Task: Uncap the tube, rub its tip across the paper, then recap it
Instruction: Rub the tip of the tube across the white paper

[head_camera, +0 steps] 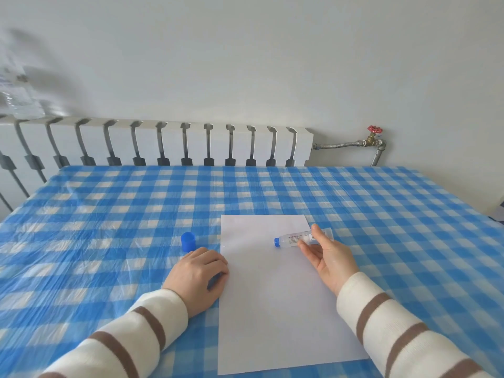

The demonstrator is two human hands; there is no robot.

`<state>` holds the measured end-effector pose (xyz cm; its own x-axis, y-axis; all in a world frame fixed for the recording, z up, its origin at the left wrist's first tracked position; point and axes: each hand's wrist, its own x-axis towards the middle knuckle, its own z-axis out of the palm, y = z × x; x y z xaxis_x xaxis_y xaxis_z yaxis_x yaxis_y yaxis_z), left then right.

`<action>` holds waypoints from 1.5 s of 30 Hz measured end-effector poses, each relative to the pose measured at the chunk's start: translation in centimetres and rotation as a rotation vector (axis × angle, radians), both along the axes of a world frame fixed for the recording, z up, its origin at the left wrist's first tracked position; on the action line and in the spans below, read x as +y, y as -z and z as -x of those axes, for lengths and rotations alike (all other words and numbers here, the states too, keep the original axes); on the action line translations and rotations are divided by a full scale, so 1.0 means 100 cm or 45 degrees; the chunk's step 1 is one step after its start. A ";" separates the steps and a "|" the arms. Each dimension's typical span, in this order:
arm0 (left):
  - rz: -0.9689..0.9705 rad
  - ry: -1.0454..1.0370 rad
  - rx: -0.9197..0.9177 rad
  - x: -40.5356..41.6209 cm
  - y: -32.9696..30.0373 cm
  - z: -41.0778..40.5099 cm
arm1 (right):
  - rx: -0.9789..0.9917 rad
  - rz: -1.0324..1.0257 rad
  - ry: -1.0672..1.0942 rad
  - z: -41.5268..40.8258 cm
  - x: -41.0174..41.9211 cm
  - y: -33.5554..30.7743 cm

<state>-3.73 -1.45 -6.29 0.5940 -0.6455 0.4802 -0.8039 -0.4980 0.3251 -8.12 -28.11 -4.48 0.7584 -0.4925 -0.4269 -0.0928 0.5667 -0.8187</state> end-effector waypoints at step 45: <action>-0.110 0.033 -0.074 0.012 -0.001 0.013 | -0.187 -0.161 -0.009 0.003 0.000 -0.006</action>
